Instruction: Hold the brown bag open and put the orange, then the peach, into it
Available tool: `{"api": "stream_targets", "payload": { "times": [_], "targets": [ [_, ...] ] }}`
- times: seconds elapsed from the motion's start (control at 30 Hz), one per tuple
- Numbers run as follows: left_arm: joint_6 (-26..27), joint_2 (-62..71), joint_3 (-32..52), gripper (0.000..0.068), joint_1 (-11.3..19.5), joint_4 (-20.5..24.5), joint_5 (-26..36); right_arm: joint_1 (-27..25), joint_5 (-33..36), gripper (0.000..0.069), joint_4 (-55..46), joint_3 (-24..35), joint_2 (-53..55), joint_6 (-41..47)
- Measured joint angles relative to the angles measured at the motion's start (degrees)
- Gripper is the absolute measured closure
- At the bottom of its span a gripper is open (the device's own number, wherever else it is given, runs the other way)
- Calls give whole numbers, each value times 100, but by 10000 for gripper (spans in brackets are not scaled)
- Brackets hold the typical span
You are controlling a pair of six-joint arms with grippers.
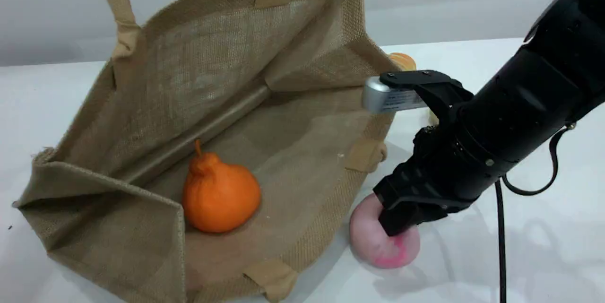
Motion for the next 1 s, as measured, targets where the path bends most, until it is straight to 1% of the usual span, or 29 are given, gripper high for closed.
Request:
{"api": "stream_targets", "payload": {
  "times": [0.07, 0.17, 0.27, 0.37, 0.47, 0.6, 0.7, 0.8, 0.93, 1.0],
  "targets": [
    [0, 0, 0, 604, 0, 0, 0, 0, 6, 673, -110, 0, -74, -11],
    [0, 0, 0, 604, 0, 0, 0, 0, 159, 676, -586, 0, -297, 67],
    [0, 0, 0, 604, 0, 0, 0, 0, 314, 676, -943, 0, -639, 482],
    [0, 0, 0, 604, 0, 0, 0, 0, 330, 676, -1068, 0, -1041, 723],
    [0, 0, 0, 604, 0, 0, 0, 0, 267, 676, -967, 0, -1401, 758],
    [-19, 0, 0, 604, 0, 0, 0, 5, 285, 676, -463, -75, -1518, 729],
    [-19, 0, 0, 604, 0, 0, 0, 10, 416, 676, 62, -224, -1502, 474],
    [-19, 0, 0, 604, 0, 0, 0, 10, 438, 676, 707, -340, -1502, -49],
    [-19, 0, 0, 604, 0, 0, 0, 10, 427, 676, 1827, -358, -1462, -1017],
    [-19, 0, 0, 604, 0, 0, 0, 10, 529, 676, 2321, -366, -1331, -1523]
  ]
}}
